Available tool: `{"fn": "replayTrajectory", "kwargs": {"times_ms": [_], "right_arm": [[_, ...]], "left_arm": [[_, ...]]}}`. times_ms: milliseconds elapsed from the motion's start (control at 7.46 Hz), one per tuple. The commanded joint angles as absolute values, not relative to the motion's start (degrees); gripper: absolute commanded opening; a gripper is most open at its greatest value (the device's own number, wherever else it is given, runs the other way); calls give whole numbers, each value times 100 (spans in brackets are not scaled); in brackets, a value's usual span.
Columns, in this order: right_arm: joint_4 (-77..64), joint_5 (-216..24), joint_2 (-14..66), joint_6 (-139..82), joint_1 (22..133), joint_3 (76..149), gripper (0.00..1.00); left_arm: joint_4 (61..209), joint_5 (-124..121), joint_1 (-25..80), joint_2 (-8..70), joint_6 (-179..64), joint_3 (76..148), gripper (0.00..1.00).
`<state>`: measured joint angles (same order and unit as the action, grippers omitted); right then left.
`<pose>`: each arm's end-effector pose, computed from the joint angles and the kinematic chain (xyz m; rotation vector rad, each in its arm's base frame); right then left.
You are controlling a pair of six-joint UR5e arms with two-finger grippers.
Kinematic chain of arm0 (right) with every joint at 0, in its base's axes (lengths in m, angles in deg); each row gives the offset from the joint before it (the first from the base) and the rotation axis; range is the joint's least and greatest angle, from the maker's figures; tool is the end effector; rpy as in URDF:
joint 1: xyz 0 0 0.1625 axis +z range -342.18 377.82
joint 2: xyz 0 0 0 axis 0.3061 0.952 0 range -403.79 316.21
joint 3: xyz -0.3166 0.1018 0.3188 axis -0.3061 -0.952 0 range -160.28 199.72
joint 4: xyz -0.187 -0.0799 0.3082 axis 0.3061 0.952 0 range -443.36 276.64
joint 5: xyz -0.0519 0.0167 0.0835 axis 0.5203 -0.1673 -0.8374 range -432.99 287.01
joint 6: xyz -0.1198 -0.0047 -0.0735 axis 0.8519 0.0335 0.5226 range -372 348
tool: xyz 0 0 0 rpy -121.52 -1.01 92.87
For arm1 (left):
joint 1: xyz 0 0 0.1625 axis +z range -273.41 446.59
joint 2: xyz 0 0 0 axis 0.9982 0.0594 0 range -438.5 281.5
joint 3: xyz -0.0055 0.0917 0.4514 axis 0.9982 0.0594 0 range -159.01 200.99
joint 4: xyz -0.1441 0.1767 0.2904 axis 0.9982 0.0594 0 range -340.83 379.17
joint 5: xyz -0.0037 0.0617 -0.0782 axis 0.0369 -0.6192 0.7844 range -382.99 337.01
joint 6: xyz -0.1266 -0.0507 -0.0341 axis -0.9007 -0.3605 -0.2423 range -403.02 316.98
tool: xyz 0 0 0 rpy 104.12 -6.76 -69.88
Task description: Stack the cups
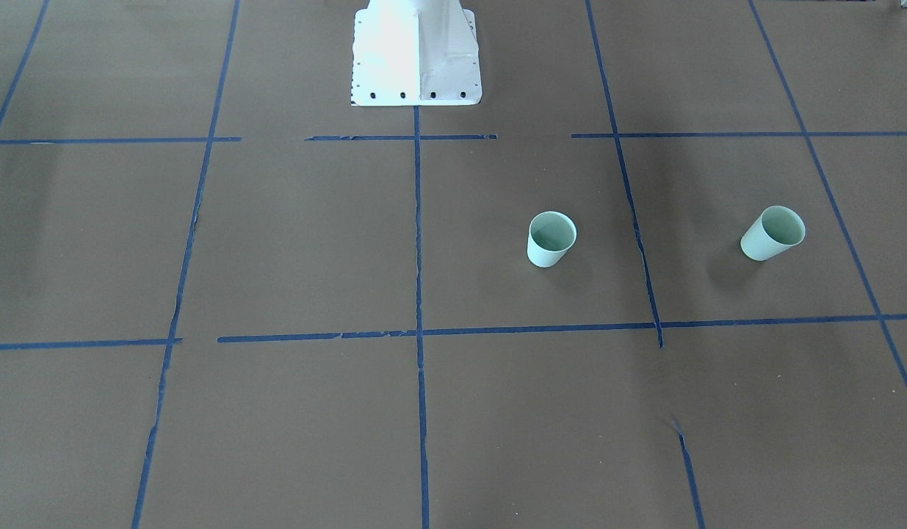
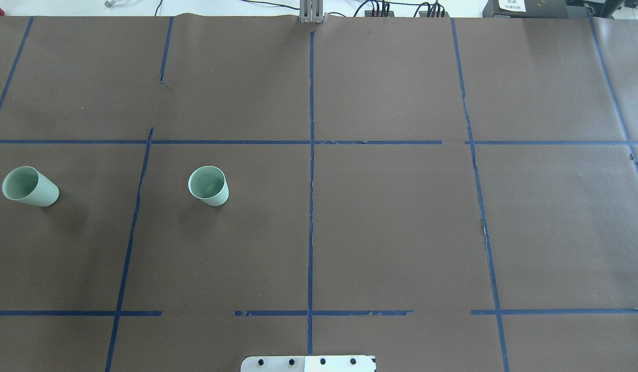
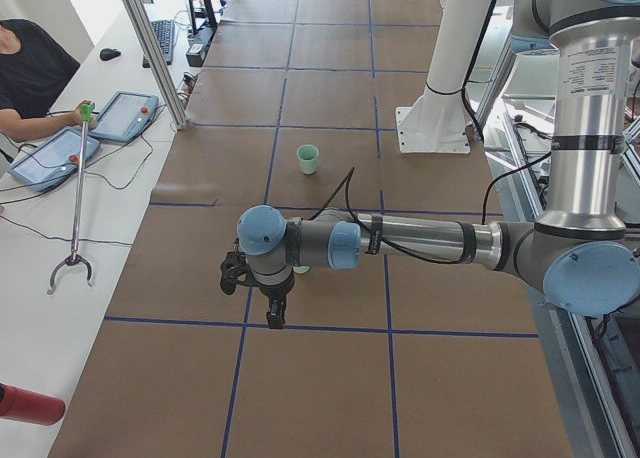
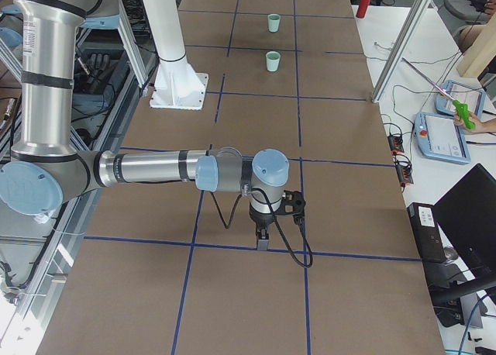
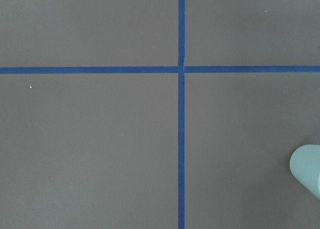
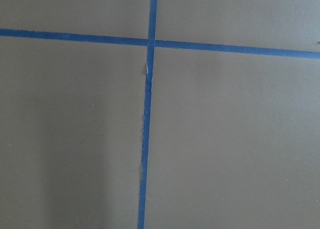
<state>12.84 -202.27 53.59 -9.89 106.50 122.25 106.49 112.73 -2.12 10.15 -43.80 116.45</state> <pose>0.0354 -0.3824 0.6991 -0.0130 -0.6858 -0.0513 -0.0230 -0.4353 0.6940 0.0092 0.7983 0.0183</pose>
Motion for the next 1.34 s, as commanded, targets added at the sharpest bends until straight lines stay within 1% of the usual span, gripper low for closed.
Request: {"fn": "replayTrajectory", "kwargs": {"times_ms": [0, 134, 268, 536, 670, 938, 1206], "right_arm": [[1279, -20227, 5359, -989, 10651, 12220, 100], [1288, -20227, 5359, -989, 10651, 12220, 100], [1288, -20227, 5359, -989, 10651, 12220, 100], [1288, -20227, 5359, -989, 10651, 12220, 100], [1288, -20227, 5359, -989, 10651, 12220, 100], [1279, -20227, 5359, -989, 10651, 12220, 100], [1288, -20227, 5359, -989, 10651, 12220, 100]], "left_arm": [[10671, 11280, -130, 1053, -4417, 11740, 100], [10688, 11280, -43, 1036, -4652, 11819, 100], [10932, 11271, 211, 1010, -5385, 11950, 100], [11853, 11227, 869, 826, -6495, 11978, 100], [12292, 11218, 1038, 782, -6961, 11961, 100], [12673, 11218, 1407, 772, -7334, 11829, 100], [13373, 11227, 1662, 816, -7474, 11365, 100]]}}
